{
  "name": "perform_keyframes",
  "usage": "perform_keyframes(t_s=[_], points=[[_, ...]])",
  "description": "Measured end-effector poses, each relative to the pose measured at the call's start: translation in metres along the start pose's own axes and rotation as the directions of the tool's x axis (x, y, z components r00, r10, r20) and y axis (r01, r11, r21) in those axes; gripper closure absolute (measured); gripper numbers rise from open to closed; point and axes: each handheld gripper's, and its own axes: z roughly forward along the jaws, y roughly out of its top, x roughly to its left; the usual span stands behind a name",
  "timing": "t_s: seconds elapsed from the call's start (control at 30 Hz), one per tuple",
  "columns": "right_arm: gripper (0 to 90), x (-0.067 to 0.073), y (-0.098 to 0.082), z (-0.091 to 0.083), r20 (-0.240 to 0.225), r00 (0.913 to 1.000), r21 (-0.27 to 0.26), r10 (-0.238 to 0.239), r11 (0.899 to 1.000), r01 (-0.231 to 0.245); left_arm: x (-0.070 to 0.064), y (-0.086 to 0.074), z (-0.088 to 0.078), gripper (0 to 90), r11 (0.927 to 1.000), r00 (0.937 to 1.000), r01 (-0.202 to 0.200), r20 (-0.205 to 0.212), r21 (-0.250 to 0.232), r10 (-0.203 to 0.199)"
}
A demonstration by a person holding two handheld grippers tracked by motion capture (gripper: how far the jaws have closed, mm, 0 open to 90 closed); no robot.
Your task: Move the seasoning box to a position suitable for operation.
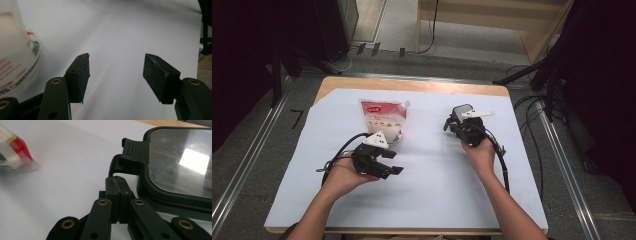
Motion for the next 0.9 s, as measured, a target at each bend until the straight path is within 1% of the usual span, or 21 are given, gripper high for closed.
perform_keyframes(t_s=[0.07,0.23,0.27,0.3,0.33,0.37,0.4,0.43,0.47,0.53,0.57,0.6,0.63,0.67,0.7,0.73,0.77,0.8,0.83,0.87,0.9], points=[[90.0,0.000,0.000,0.001,-0.004,1.0000,0.001,0.002,1.000,-0.002,0.000,-0.001,-0.001,39.4,1.0000,1.0000,0.006,-0.003,-0.003,-0.006],[85.9,0.000,0.001,-0.008,-0.012,0.9999,0.015,0.008,1.000,-0.008,0.001,-0.002,-0.005,39.3,0.9999,1.0000,0.004,-0.008,-0.011,-0.004],[83.7,0.001,0.001,-0.012,-0.014,0.9998,0.019,0.013,1.000,-0.013,0.002,-0.002,-0.005,39.3,0.9999,1.0000,0.005,-0.005,-0.014,-0.005],[81.4,0.001,0.002,-0.016,-0.015,0.9999,0.016,0.005,1.000,-0.005,0.002,-0.002,-0.005,39.3,0.9998,0.9999,0.007,-0.008,-0.016,-0.007],[75.1,0.005,0.002,-0.026,-0.008,1.0000,0.007,-0.001,1.000,0.001,0.002,-0.002,-0.006,39.3,0.9998,0.9999,0.011,-0.011,-0.014,-0.011],[75.1,0.005,0.002,-0.026,-0.008,1.0000,0.007,-0.001,1.000,0.001,0.002,-0.002,-0.006,39.3,0.9999,0.9999,0.007,-0.011,-0.010,-0.007],[71.0,0.006,0.002,-0.034,-0.011,0.9999,-0.019,0.011,1.000,-0.012,0.002,-0.002,-0.007,39.3,1.0000,0.9998,0.004,-0.018,-0.007,-0.004],[67.8,0.006,0.002,-0.038,-0.010,0.9998,-0.032,0.017,0.999,-0.017,0.003,-0.002,-0.007,39.2,0.9999,0.9999,0.004,-0.009,-0.015,-0.004],[67.8,0.006,0.002,-0.038,-0.010,0.9998,-0.032,0.017,0.999,-0.017,0.004,-0.002,-0.007,39.2,0.9998,0.9999,0.001,-0.011,-0.017,-0.001],[62.4,0.005,0.003,-0.047,0.004,0.9997,-0.049,0.024,0.999,-0.024,0.004,-0.002,-0.008,39.0,0.9997,0.9999,0.005,-0.013,-0.023,-0.005],[59.3,0.004,0.003,-0.052,0.014,0.9991,-0.060,0.040,0.997,-0.039,0.005,-0.002,-0.009,38.9,0.9997,0.9998,0.008,-0.016,-0.023,-0.009],[59.3,0.004,0.003,-0.052,0.014,0.9991,-0.060,0.040,0.997,-0.039,0.005,-0.002,-0.009,38.9,0.9997,0.9998,0.008,-0.016,-0.023,-0.009],[54.1,0.001,0.002,-0.058,0.023,0.9989,-0.078,0.041,0.996,-0.039,0.007,-0.003,-0.011,38.9,0.9997,0.9999,0.004,-0.016,-0.022,-0.004],[54.1,0.001,0.002,-0.058,0.023,0.9989,-0.078,0.041,0.996,-0.039,0.007,-0.003,-0.011,38.9,0.9997,0.9999,0.004,-0.016,-0.022,-0.004],[51.8,0.000,0.001,-0.061,0.038,0.9982,-0.089,0.046,0.995,-0.042,0.008,-0.003,-0.011,38.9,0.9997,0.9999,0.006,-0.014,-0.023,-0.006],[48.2,-0.002,0.000,-0.063,0.050,0.9976,-0.098,0.048,0.994,-0.043,0.008,-0.003,-0.011,38.9,0.9997,0.9998,0.007,-0.019,-0.022,-0.007],[40.1,-0.005,-0.001,-0.067,0.082,0.9953,-0.121,0.052,0.992,-0.042,0.009,-0.003,-0.012,38.9,0.9998,0.9997,0.004,-0.023,-0.017,-0.005],[40.1,-0.005,-0.001,-0.067,0.082,0.9953,-0.121,0.052,0.992,-0.042,0.009,-0.003,-0.012,38.9,0.9998,0.9997,0.004,-0.023,-0.017,-0.005],[32.4,-0.009,-0.002,-0.067,0.097,0.9924,-0.122,0.075,0.991,-0.063,0.010,-0.003,-0.012,38.9,0.9997,0.9998,0.006,-0.017,-0.022,-0.007],[32.4,-0.009,-0.002,-0.067,0.097,0.9924,-0.122,0.075,0.991,-0.063,0.010,-0.003,-0.012,38.9,0.9997,0.9998,0.009,-0.017,-0.024,-0.010],[29.0,-0.014,-0.004,-0.066,0.102,0.9904,-0.112,0.093,0.990,-0.082,0.010,-0.003,-0.012,38.9,0.9997,0.9997,0.007,-0.021,-0.025,-0.008]])
